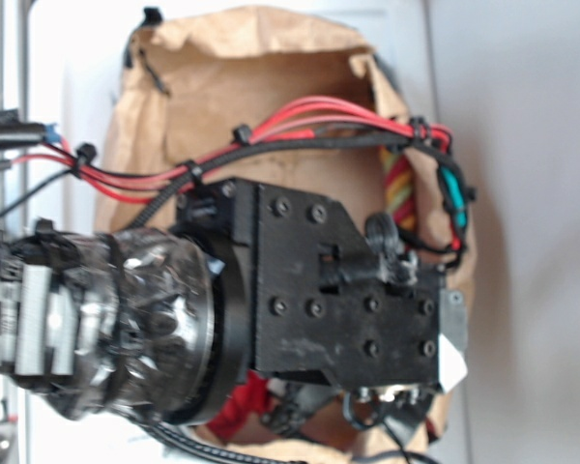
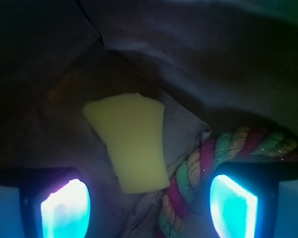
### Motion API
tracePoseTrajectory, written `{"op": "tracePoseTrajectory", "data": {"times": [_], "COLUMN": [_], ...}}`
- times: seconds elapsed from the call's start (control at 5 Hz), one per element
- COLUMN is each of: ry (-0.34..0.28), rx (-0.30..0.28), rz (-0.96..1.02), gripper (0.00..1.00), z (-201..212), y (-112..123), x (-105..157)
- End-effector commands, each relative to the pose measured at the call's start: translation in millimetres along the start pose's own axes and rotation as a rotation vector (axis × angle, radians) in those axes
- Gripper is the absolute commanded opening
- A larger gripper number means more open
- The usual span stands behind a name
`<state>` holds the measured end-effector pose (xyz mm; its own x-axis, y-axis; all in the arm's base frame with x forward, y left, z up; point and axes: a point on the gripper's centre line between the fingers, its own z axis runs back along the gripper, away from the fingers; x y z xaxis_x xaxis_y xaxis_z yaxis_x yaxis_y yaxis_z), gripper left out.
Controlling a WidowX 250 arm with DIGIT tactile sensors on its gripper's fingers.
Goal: Grab the green sponge.
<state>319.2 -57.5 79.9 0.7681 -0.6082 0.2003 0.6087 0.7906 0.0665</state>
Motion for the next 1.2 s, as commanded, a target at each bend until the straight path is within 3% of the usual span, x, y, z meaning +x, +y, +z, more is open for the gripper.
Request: {"op": "tracePoseTrajectory", "data": {"times": [0.0, 0.4, 1.0], "ry": [-0.042, -0.11, -0.068], "rx": [-0.026, 0.008, -0.017], "rz": [-0.113, -0.144, -0.179], "gripper": [1.0, 1.0, 1.0], "z": [-5.5, -2.4, -20.5], "y": [-14.5, -24.5, -38.9], "x": [27.3, 27.2, 36.9]}}
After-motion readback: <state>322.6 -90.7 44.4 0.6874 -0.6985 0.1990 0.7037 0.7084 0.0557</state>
